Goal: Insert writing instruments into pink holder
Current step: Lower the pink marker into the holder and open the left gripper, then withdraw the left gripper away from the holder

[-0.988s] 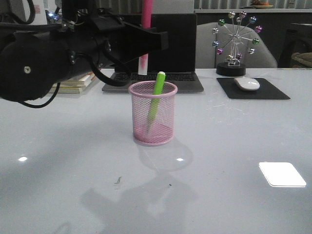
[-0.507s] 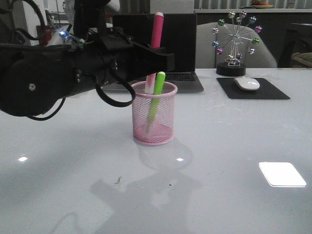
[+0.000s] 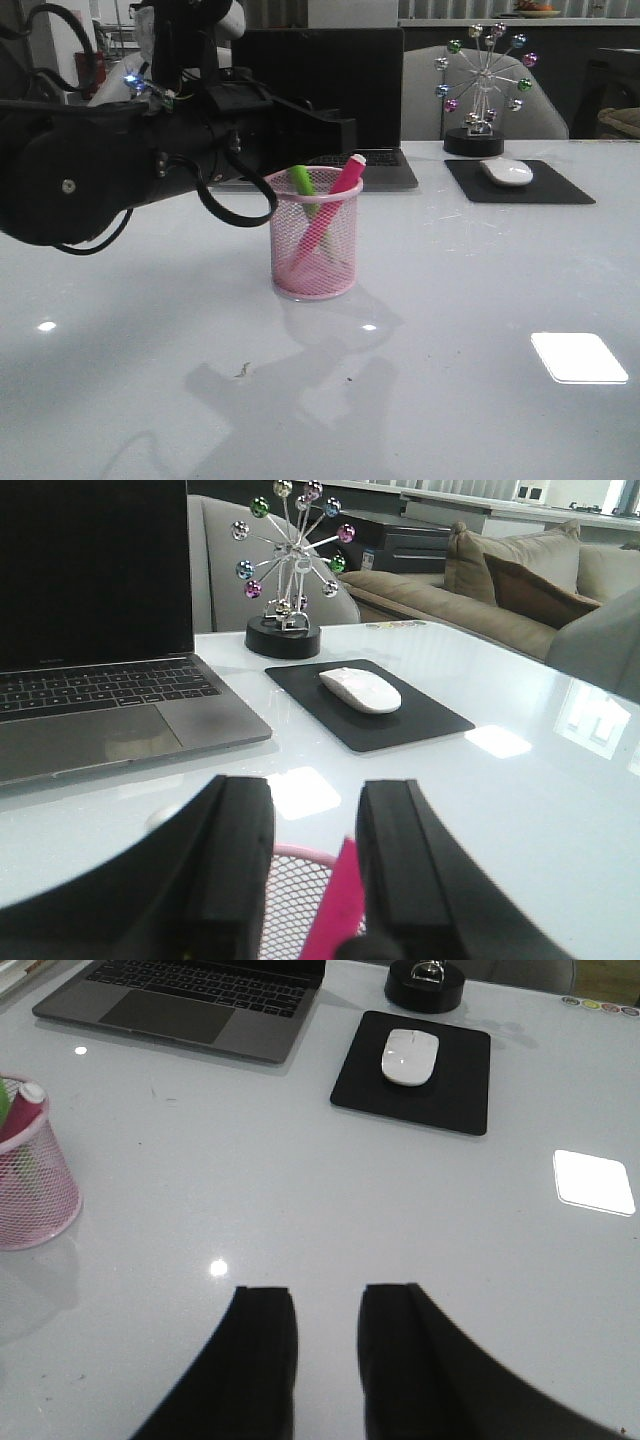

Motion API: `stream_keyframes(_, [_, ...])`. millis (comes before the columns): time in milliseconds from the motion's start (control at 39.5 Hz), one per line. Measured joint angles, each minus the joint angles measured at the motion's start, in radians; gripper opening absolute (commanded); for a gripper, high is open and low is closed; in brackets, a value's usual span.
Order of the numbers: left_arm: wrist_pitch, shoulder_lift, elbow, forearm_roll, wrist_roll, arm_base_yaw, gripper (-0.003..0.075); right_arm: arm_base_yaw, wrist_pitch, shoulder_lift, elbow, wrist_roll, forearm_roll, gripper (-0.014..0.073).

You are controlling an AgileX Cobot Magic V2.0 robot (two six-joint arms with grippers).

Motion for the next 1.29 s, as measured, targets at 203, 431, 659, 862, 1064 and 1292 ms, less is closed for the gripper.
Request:
stream_keyframes(203, [0.017, -0.039, -0.002, 0.000, -0.001, 0.000, 0.0314, 0.000, 0.000, 0.000, 0.000, 0.000, 0.000, 0.0309])
stream_keyframes(431, [0.249, -0.211, -0.040, 0.012, -0.001, 0.027, 0.0314, 0.000, 0.000, 0.000, 0.000, 0.000, 0.000, 0.0309])
stream_keyframes(659, [0.535, -0.401, -0.105, 0.079, -0.001, 0.121, 0.0314, 0.000, 0.000, 0.000, 0.000, 0.000, 0.000, 0.0309])
stream_keyframes(862, [0.773, -0.553, -0.116, 0.149, 0.000, 0.218, 0.0314, 0.000, 0.000, 0.000, 0.000, 0.000, 0.000, 0.0309])
stream_keyframes(1064, [0.965, -0.707, -0.116, 0.206, 0.000, 0.316, 0.0314, 0.000, 0.000, 0.000, 0.000, 0.000, 0.000, 0.0309])
stream_keyframes(1292, [1.156, -0.871, -0.112, 0.274, 0.002, 0.410, 0.0314, 0.000, 0.000, 0.000, 0.000, 0.000, 0.000, 0.0309])
